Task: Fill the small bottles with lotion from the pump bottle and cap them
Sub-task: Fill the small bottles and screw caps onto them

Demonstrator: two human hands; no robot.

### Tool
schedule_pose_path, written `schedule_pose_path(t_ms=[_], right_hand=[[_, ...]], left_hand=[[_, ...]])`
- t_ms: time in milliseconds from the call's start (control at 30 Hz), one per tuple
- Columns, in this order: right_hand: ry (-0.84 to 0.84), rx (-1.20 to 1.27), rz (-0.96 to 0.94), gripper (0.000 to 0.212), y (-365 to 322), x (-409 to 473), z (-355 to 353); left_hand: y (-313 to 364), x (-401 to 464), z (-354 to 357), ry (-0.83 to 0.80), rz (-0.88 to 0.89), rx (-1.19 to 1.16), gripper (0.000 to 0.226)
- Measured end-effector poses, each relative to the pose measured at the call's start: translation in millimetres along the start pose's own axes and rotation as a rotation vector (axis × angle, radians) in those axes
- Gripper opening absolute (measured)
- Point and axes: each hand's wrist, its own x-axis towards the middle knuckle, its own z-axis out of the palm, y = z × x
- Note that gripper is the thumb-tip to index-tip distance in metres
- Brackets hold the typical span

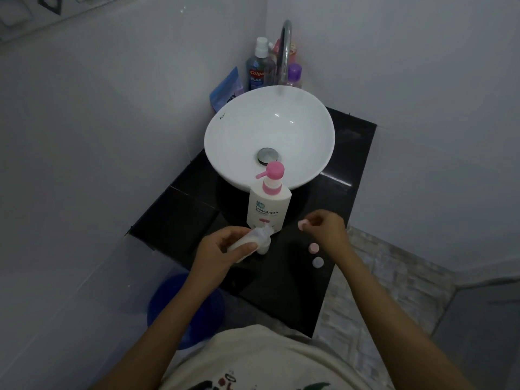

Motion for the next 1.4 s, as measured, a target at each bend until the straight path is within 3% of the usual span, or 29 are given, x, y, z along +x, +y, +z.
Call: schedule_pose_path(t_ms=[100,200,667,900,1133,1200,1333,1400], right_hand=[[-0.119,0.348,-0.115,0.016,-30.9,-40.2,-22.8],[-0.229,0.477,-0.178,0.020,-47.5,-70.1,-33.2],[-0.267,0.254,-0.441,0.026,-45.6,-93.1,-43.8],[-0.234,0.310,-0.275,0.005,-51.4,-97.2,-36.7],[-0.181,0.204,-0.119,0.056,-51.8,-98.9,-30.8],[-0.191,0.183,-0.143,0.051,-52.0,-98.7,-34.6],[-0.343,0.314,-0.275,0.007,-47.1,-98.3,-46.8],[-0.356,0.323,-0.325,0.014,-44.7,-99.2,-47.8]], left_hand=[[2.0,-0.1,-1.0,-0.011,0.025,-0.001,0.023],[2.9,1.2,-1.4,-0.025,0.042,0.032,0.024],[15.9,-8.1,12.1,-0.100,0.073,0.049,0.026],[18.2,-9.5,13.3,-0.082,0.071,0.034,0.026],[21.5,-11.1,19.4,-0.105,0.085,0.028,0.027],[22.9,-11.1,20.5,-0.100,0.085,0.027,0.027],[24.5,-11.6,20.8,-0.073,0.085,0.000,0.027],[25.4,-13.1,21.2,-0.077,0.091,0.006,0.027]])
